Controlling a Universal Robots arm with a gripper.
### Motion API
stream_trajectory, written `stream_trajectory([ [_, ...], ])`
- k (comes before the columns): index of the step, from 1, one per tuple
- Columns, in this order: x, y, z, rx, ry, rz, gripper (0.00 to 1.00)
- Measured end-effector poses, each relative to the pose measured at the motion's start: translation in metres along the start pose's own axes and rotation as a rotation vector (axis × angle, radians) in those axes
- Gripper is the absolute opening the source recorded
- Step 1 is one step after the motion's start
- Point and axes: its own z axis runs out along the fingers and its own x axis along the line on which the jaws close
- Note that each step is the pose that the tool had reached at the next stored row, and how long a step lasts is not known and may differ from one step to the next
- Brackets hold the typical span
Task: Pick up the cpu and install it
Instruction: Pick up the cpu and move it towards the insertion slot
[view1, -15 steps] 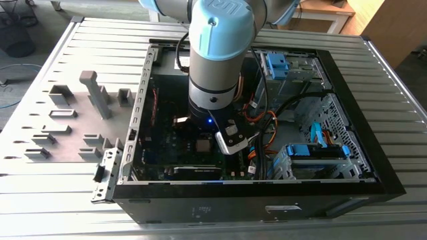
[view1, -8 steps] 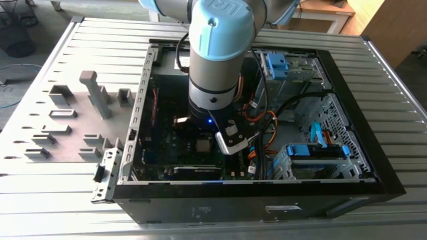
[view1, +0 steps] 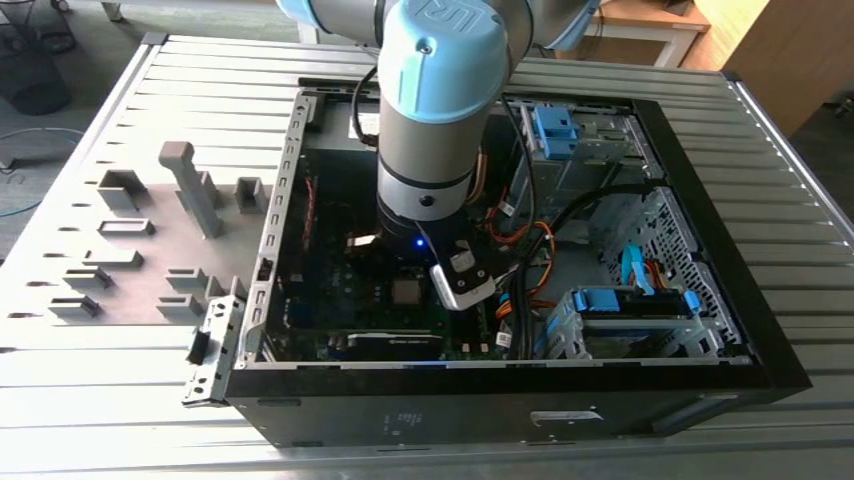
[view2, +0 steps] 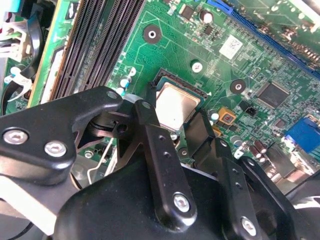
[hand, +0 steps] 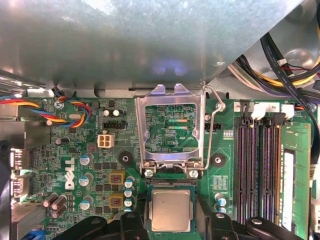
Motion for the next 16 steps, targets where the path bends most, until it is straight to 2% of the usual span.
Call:
stream_trajectory([
  [9,0.0000,0.0000,0.0012,-0.0003,-0.0001,0.000,0.47],
  [16,0.0001,0.0000,-0.0012,-0.0003,-0.0001,0.000,0.47],
])
